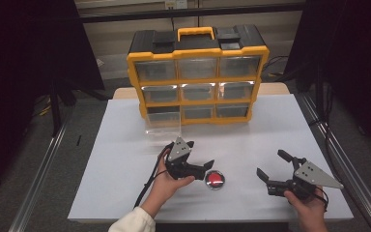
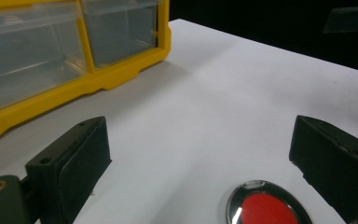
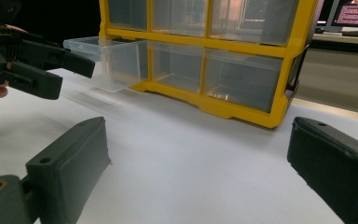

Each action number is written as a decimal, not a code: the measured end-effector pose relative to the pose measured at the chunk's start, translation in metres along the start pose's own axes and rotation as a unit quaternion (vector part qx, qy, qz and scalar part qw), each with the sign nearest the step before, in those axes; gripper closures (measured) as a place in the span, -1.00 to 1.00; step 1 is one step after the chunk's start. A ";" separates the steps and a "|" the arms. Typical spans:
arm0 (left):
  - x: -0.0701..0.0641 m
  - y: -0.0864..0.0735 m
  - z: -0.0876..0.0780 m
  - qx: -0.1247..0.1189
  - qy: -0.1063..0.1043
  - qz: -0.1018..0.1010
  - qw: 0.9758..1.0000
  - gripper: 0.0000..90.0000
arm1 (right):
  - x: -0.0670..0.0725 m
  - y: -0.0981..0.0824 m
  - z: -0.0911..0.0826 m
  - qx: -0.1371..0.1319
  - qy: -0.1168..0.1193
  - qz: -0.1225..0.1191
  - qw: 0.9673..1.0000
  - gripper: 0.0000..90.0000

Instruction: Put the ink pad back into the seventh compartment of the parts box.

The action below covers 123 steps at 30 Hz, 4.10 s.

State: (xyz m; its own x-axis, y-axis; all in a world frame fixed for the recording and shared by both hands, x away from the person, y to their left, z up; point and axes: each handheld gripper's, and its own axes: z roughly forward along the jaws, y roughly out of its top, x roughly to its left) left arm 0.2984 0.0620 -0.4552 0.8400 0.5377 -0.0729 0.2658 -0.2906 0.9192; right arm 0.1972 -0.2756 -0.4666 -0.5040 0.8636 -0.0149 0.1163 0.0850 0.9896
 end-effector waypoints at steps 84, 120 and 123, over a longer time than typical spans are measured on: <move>-0.033 -0.021 0.038 0.181 -0.108 0.097 0.973 -0.37 | -0.001 -0.001 -0.007 0.000 -0.009 0.003 1.000 -0.89; -0.018 0.000 0.027 0.197 -0.097 0.063 0.973 -0.35 | -0.002 -0.001 -0.008 -0.001 -0.008 0.002 1.000 -0.89; -0.017 0.001 0.026 0.191 -0.096 0.054 0.975 -0.35 | -0.001 -0.001 -0.008 0.001 -0.007 0.004 1.000 -0.89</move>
State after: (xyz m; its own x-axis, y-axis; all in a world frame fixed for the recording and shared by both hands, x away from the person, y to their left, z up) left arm 0.2965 0.0319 -0.4627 0.9358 0.3411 -0.0888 0.2978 -0.6305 0.7168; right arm 0.1910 -0.2809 -0.4664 -0.4916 0.8708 -0.0086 0.1219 0.0785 0.9894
